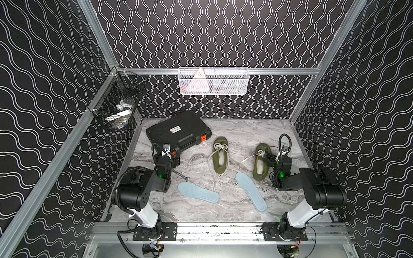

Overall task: Insert the insole into the shoe
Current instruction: Pick up the insole from the center of the board.

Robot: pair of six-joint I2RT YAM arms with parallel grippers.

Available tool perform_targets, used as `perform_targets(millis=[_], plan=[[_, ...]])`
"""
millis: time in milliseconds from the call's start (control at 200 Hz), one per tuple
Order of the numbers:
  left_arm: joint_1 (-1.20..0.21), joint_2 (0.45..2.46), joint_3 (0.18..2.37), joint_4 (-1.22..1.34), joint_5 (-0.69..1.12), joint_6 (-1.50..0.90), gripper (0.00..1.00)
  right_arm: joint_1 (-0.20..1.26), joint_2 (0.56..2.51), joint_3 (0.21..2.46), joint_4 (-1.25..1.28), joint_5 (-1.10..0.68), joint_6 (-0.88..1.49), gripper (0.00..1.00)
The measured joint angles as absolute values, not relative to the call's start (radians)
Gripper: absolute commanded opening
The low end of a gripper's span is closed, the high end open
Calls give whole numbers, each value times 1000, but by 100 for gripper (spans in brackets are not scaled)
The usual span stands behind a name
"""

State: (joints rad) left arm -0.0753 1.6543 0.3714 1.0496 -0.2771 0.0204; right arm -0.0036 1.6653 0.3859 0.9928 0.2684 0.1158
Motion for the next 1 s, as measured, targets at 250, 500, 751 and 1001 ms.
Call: perform_targets(millis=[250,500,751,1001], plan=[[-75,1654,372,1050,-276,21,99,-4,1665,386,993,268,116,100],[-73,1652,372,1047,-269,20,99,-4,1665,386,993,268,116,100],[-86,1610,356,1027,-262,20,99,-4,1648,382,985,268,115,100],[-117,1225,411,720,-284,-2,99,-2,1347,452,735,312,122,100]])
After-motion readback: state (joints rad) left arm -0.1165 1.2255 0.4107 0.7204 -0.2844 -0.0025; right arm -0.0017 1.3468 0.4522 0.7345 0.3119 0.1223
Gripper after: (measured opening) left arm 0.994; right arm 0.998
